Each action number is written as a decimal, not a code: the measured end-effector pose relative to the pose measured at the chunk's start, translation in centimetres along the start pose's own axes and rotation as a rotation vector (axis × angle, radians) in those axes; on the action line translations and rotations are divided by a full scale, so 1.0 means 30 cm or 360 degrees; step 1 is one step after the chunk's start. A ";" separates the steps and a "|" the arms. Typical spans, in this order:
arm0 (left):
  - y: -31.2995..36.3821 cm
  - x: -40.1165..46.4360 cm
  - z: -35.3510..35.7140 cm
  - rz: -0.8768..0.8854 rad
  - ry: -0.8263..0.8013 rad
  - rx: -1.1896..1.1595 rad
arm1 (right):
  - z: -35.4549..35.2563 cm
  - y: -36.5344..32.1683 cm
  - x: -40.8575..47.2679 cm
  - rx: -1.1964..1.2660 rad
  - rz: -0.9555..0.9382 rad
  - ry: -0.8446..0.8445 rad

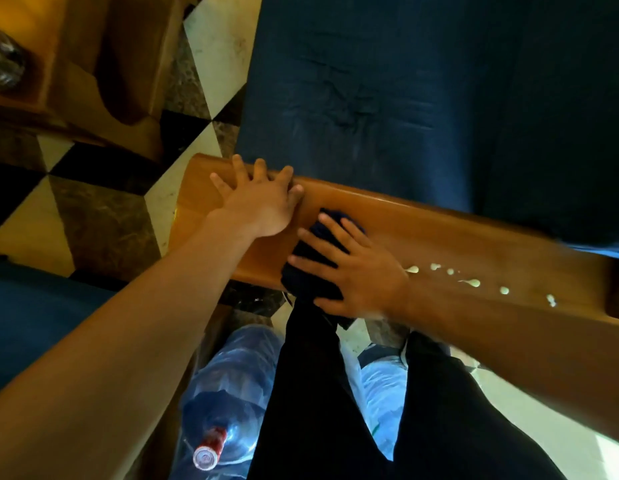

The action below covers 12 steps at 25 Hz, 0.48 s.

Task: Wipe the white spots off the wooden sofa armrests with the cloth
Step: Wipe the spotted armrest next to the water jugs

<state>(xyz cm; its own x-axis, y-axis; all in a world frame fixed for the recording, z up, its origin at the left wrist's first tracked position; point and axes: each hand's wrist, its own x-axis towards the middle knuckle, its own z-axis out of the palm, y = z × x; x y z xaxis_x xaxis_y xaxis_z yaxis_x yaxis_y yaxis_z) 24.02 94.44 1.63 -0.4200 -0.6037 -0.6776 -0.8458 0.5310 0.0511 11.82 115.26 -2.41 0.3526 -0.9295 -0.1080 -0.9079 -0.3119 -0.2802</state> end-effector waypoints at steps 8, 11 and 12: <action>0.061 0.021 -0.028 -0.0037 0.0041 -0.0028 | -0.167 0.389 0.226 0.0887 0.1422 -0.0393; 0.141 0.020 -0.027 0.0180 0.0013 0.0128 | -0.207 0.445 0.069 0.0998 0.1752 -0.0574; 0.173 0.022 -0.028 0.0244 0.0013 0.0154 | -0.215 0.439 0.022 0.0877 0.1836 -0.0566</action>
<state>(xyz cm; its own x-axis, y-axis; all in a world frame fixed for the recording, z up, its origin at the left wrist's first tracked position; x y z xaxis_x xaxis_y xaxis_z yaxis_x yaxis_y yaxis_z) 19.07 96.30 2.07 -0.5443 -0.5160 -0.6614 -0.7365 0.6715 0.0822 -1.35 109.26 -0.01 -0.4368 -0.4777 -0.7622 -0.5447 0.8148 -0.1985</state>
